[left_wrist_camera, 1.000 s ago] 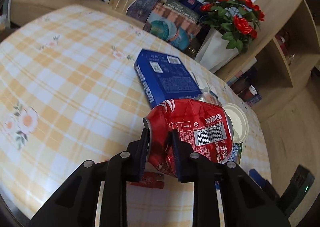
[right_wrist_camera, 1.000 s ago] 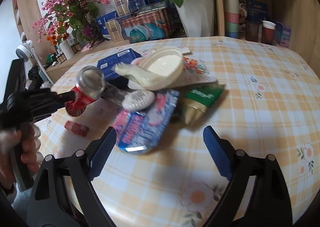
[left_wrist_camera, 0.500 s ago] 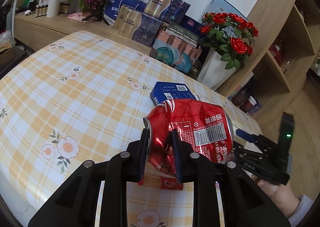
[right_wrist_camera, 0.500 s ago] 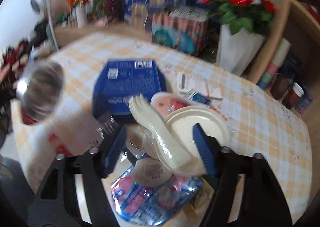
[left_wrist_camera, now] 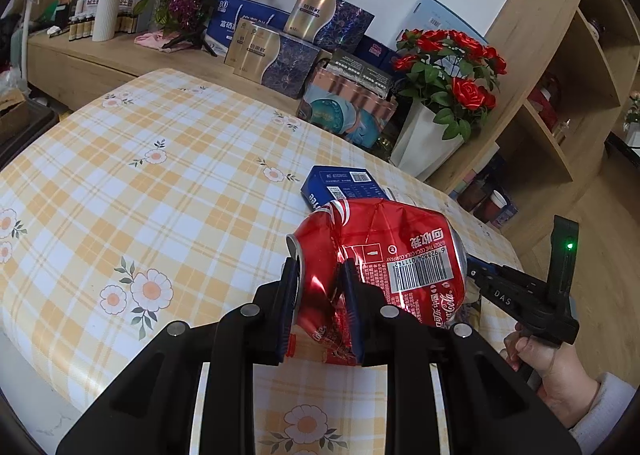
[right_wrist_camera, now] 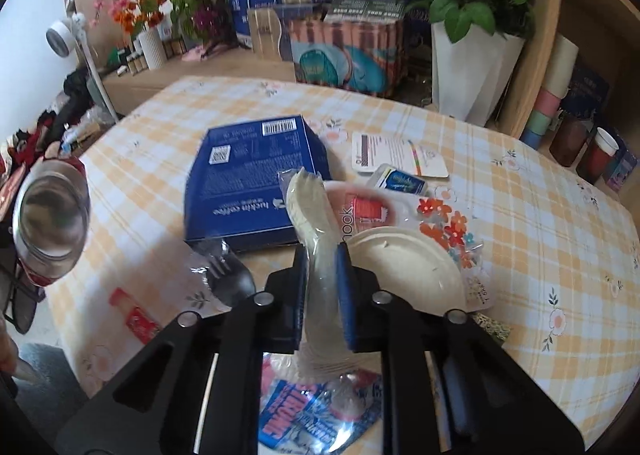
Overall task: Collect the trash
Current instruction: 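Carry the can with the left tool over the bin and release while the right tool drops the spoon in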
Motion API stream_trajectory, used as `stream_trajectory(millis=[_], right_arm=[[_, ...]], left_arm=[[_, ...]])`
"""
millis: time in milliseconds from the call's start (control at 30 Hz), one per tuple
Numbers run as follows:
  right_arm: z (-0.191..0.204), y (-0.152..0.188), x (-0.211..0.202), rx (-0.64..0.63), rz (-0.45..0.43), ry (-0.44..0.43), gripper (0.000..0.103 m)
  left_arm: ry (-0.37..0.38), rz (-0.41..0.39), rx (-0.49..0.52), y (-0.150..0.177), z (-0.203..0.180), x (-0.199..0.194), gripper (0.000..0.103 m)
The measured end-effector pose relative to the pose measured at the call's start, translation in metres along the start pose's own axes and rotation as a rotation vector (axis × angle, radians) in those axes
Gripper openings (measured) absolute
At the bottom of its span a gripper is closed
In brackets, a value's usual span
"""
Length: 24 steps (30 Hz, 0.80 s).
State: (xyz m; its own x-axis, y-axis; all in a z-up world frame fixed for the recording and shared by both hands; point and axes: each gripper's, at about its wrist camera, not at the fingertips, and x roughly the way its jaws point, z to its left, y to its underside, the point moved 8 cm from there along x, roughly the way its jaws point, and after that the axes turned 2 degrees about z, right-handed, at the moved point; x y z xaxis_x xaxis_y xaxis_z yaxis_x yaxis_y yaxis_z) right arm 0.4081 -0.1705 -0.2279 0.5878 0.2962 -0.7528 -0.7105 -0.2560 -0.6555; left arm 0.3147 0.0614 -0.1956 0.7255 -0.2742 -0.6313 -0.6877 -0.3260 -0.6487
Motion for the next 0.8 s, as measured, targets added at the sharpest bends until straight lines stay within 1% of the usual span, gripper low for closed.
stream_trajectory(millis=[233, 433, 533, 633, 800], right_arm=[[0.004, 0.000, -0.042, 0.044, -0.065, -0.035, 0.017], [0.018, 0.016, -0.092, 0.083, -0.138, -0.082, 0.017], [0.028, 0.033, -0.115, 0.075, -0.162, -0.062, 0.017], [0.038, 0.057, -0.133, 0.074, -0.172, -0.060, 0.017], [0.050, 0.099, -0.159, 0.145, -0.192, -0.095, 0.017]], left_arm=[[0.009, -0.022, 0.027, -0.001, -0.015, -0.028, 0.023], [0.018, -0.035, 0.056, 0.006, -0.029, -0.056, 0.023], [0.022, -0.036, 0.069, 0.013, -0.033, -0.070, 0.023], [0.023, -0.034, 0.071, 0.026, -0.037, -0.086, 0.023], [0.036, -0.017, 0.071, 0.056, -0.040, -0.108, 0.023]])
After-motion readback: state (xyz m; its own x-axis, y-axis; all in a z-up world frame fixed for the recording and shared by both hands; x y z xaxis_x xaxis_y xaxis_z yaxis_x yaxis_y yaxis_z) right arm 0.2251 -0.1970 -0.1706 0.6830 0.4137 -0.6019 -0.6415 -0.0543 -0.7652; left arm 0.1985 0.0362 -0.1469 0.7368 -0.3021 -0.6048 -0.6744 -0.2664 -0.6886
